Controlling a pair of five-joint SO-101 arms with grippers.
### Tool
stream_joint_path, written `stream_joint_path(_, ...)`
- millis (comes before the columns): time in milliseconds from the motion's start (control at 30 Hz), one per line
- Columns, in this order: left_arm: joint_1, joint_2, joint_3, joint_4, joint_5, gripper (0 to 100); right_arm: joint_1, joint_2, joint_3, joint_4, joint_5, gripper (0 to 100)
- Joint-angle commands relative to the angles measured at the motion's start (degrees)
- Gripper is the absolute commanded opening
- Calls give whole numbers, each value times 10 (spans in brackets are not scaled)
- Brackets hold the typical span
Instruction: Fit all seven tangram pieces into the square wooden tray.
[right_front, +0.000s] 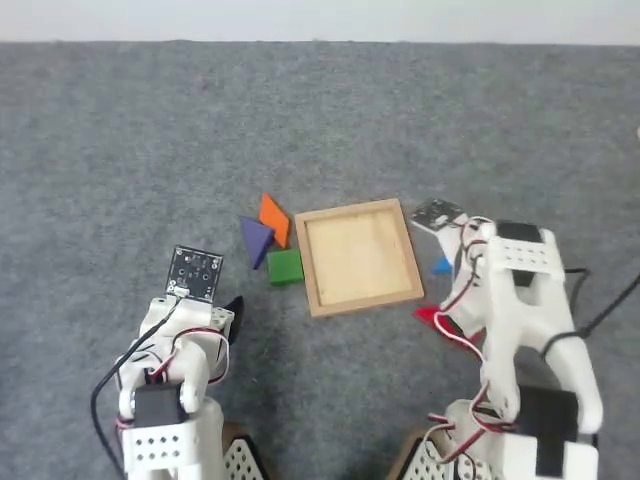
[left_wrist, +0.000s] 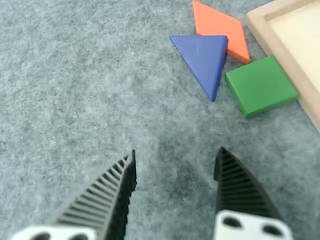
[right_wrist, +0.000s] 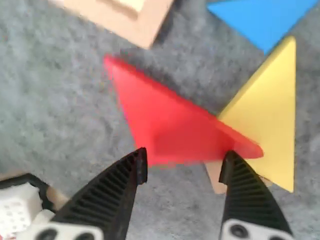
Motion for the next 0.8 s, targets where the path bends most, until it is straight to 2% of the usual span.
stream_joint_path(0, 1, -12, -5, 4, -10, 248, 40, 0, 31, -17, 37, 242)
stream_joint_path(167, 1, -12, -5, 4, -10, 248, 55, 3, 33, -63, 33, 242)
stream_joint_path(333, 1, -12, -5, 4, -10, 248, 58, 76, -3, -148, -44, 242)
stream_joint_path(533, 1, -12, -5, 4, -10, 248, 87, 222, -185, -124, -84, 242)
stream_joint_path(767, 1, -12, -5, 4, -10, 248, 146, 315, -359, -125, -129, 242)
